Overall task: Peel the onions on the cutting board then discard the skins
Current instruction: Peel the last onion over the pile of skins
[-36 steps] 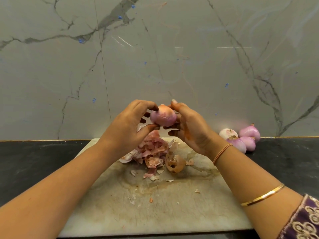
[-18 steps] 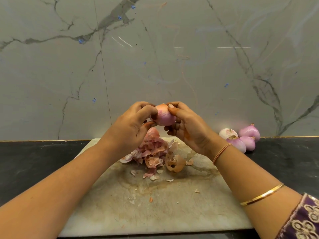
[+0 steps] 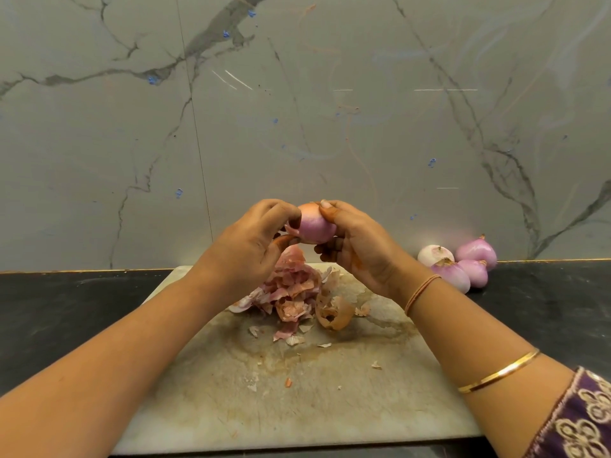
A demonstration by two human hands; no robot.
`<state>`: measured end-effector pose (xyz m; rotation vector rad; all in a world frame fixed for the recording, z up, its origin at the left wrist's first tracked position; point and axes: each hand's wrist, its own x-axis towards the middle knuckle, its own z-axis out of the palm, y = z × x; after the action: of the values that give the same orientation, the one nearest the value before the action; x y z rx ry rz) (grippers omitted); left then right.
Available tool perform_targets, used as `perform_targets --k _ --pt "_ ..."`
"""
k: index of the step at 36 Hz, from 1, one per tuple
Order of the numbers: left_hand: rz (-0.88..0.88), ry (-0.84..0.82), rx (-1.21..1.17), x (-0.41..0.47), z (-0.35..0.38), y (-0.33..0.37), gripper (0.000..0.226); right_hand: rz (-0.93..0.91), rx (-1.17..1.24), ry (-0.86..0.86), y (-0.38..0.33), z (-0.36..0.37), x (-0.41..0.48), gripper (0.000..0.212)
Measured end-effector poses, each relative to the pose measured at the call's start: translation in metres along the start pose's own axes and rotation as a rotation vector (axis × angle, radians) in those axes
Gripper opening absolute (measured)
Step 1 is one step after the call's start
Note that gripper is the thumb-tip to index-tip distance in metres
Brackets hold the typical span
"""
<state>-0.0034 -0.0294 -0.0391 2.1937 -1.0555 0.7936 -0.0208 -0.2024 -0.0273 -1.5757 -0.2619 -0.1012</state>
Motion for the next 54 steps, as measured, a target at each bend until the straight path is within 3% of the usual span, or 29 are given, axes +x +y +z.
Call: perform_targets --k 7,15,18,21,25,31,34,39,42,47,54 --pt "0.020 0.061 0.028 0.001 0.001 -0.001 0.029 0.063 0.081 -0.074 0.001 0.002 -0.001 0.047" --pt "-0.090 -0.039 0.058 0.001 -0.001 0.003 0.029 0.155 0.293 0.022 -0.005 -0.004 0.000 0.044" --pt "-0.167 -0.102 0.114 0.002 0.000 -0.001 0.018 0.174 0.357 0.028 -0.008 -0.008 -0.001 0.041" --pt "-0.264 -0.137 0.142 0.002 0.002 -0.004 0.031 0.172 0.348 0.014 -0.006 -0.008 -0.002 0.034" --pt "-0.314 -0.085 0.139 0.004 0.001 -0.004 0.052 0.116 0.216 -0.034 -0.001 -0.006 -0.002 0.030" --pt "-0.215 0.120 0.062 0.006 -0.003 -0.005 0.025 -0.029 0.018 -0.033 0.001 -0.003 -0.001 0.045" --pt "-0.233 0.145 -0.080 0.007 -0.005 0.001 0.025 -0.063 -0.016 -0.031 -0.001 -0.002 -0.001 0.045" --pt "-0.386 0.114 -0.485 0.006 -0.002 0.012 0.020 -0.142 -0.089 -0.069 -0.002 -0.003 -0.002 0.046" --pt "-0.499 0.151 -0.650 0.008 -0.001 0.015 0.023 -0.212 -0.268 -0.067 0.000 -0.001 -0.004 0.054" --pt "-0.571 0.205 -0.727 0.010 -0.001 0.016 0.020 -0.380 -0.632 -0.046 0.005 0.001 -0.005 0.069" --pt "-0.575 0.259 -0.773 0.011 -0.001 0.019 0.021 -0.443 -0.689 -0.042 0.006 0.001 -0.006 0.065"
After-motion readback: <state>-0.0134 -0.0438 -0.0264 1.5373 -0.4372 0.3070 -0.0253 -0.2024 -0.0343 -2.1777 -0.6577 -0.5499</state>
